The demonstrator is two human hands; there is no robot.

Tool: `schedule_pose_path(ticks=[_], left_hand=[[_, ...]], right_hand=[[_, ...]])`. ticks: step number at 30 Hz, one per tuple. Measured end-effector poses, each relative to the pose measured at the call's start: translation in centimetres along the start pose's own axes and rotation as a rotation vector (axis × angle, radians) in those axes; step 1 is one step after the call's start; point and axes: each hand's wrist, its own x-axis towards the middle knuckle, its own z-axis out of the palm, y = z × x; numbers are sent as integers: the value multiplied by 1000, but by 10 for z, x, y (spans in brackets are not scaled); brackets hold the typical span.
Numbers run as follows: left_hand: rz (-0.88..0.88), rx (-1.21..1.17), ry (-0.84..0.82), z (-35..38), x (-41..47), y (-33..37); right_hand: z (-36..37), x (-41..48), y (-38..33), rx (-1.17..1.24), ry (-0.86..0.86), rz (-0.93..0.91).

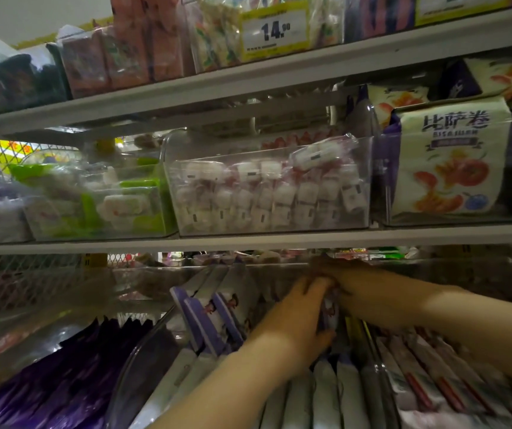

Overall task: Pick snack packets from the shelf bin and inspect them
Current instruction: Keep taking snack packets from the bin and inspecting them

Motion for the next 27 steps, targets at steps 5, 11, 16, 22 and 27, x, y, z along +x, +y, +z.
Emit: schedule_pose_path(ticks=[5,11,16,22,27], left_hand=[[-40,-350,-37,-7,-10,-9],[-85,597,-111,-53,-28,-26],[-127,941,-488,-54,-26,-17],[-123,998,-454,-47,-21,-25],[-113,1003,-353,-38,-22,-34]], right_hand=[[-7,1,1,349,17,13],[-11,-1,-10,180,13,-60],[-6,-2,-4,-11,86,-7],[-10,-8,9,14,127,43],[-5,-10,6,-17,77,-31]])
